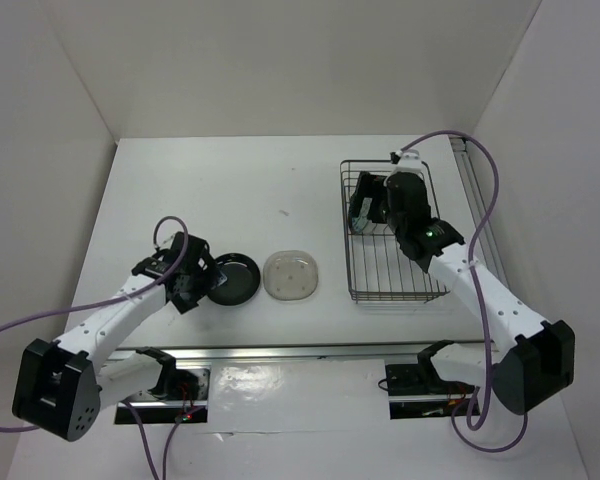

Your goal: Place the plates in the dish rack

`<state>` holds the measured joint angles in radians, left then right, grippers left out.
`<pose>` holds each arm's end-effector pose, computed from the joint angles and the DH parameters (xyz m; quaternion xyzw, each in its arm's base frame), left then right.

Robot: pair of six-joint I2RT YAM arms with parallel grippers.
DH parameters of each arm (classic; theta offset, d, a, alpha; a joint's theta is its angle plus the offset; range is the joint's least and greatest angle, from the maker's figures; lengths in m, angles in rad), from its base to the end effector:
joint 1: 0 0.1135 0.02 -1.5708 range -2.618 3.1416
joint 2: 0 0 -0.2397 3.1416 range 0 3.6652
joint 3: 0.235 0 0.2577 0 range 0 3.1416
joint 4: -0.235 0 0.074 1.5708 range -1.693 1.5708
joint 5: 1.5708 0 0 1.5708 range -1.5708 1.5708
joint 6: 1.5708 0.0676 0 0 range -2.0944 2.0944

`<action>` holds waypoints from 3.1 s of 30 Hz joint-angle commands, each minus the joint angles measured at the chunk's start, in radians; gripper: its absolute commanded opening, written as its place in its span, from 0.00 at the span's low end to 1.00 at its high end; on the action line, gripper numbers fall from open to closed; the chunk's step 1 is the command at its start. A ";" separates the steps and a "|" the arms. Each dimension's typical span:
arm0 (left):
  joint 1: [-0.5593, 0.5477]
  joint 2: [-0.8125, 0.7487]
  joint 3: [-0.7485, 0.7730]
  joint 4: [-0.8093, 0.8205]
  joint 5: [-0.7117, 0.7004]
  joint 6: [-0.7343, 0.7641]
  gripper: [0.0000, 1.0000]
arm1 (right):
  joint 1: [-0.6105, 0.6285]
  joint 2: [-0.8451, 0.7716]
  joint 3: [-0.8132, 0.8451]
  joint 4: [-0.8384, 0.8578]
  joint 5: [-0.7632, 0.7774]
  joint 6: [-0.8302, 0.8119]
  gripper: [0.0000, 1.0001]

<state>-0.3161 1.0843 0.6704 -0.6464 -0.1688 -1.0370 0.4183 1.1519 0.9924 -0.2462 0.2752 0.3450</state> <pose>0.2224 -0.0608 0.1568 -0.3600 0.8947 -0.0939 0.2472 0.2882 0.1080 0.2970 0.0451 0.8294 0.0967 0.5484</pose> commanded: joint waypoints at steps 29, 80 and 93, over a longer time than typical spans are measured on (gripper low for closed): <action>-0.006 0.229 -0.129 0.255 -0.081 -0.215 0.47 | 0.112 -0.070 -0.034 0.119 -0.068 -0.037 1.00; -0.006 -0.342 -0.215 1.008 0.492 0.288 0.00 | 0.212 0.230 -0.063 0.426 -0.863 -0.123 0.00; -0.015 -0.242 -0.101 0.754 0.322 0.288 1.00 | 0.221 0.049 0.106 0.079 0.115 -0.123 0.00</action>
<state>-0.3256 0.8356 0.5327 0.1211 0.1860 -0.7403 0.6491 1.3003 0.9958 -0.0841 -0.0086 0.2413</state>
